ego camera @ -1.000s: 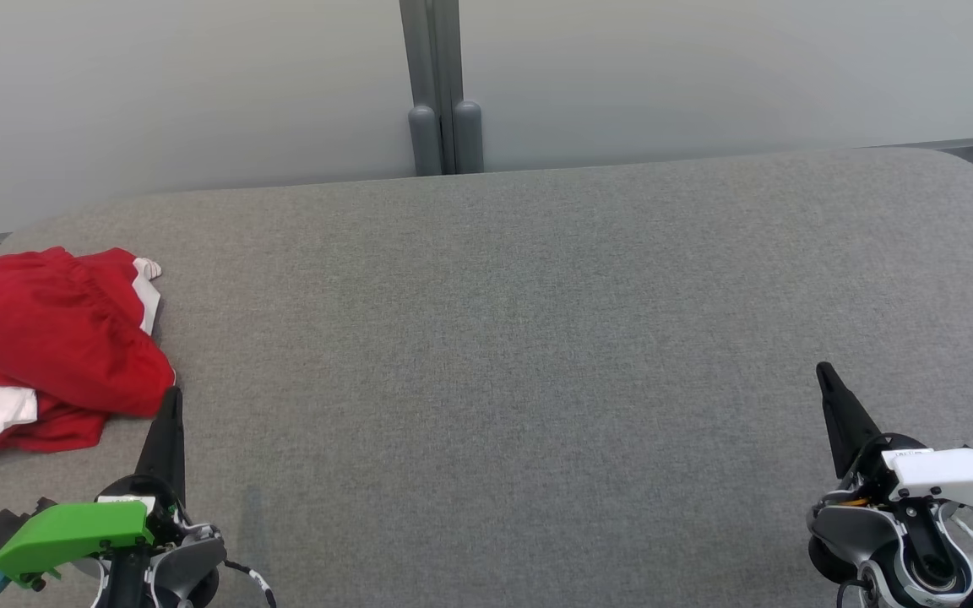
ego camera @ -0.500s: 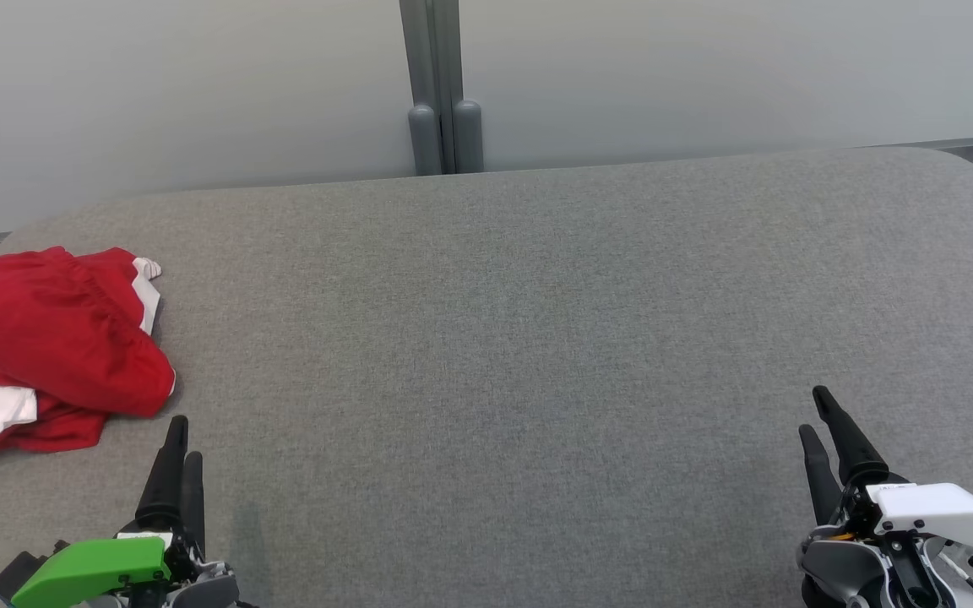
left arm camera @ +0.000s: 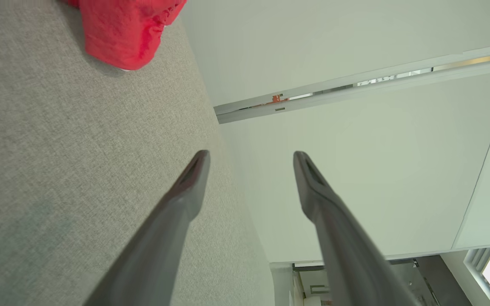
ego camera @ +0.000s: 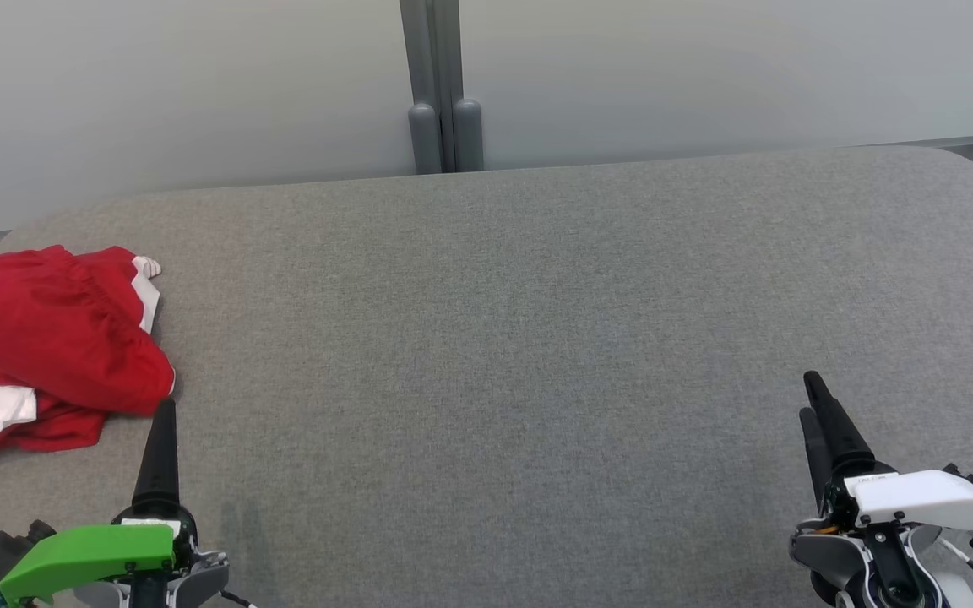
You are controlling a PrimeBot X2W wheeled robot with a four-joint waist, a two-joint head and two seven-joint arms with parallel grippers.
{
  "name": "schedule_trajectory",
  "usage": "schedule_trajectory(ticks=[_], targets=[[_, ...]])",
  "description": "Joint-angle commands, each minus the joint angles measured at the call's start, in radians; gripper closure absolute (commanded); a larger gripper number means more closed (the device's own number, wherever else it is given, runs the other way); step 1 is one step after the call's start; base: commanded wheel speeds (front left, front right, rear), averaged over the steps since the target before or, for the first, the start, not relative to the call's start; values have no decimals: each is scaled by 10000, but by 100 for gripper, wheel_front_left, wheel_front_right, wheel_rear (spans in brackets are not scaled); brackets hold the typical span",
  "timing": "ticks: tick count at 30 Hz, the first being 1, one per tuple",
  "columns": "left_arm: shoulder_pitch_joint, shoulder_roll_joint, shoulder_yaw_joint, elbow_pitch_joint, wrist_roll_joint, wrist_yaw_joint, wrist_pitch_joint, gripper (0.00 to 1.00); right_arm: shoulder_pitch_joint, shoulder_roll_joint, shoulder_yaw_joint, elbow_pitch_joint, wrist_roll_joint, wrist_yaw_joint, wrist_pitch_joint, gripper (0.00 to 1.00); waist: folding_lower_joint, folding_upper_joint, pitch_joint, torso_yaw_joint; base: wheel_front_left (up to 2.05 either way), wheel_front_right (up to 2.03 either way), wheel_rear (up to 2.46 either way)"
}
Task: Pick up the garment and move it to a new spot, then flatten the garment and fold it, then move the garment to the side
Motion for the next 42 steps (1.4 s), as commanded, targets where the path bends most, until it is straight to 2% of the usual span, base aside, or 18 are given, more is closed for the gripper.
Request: schedule_trajectory(ticks=[1, 30, 42], targets=[[-172, 58, 35, -262, 442, 59, -97, 0, -122, -56, 44, -240, -250, 1, -118, 0, 0, 0, 1, 1, 0, 0, 0], [158, 104, -585, -1228, 6400, 779, -1155, 0, 11, -91, 675, -1106, -5035, 3, -1172, 0, 0, 0, 5, 36, 0, 0, 0], [229, 338, -762, -1178, 8238, 875, -1503, 0, 64, -103, 697, -1250, -6869, 4, -1526, 0, 0, 0, 18, 67, 0, 0, 0]])
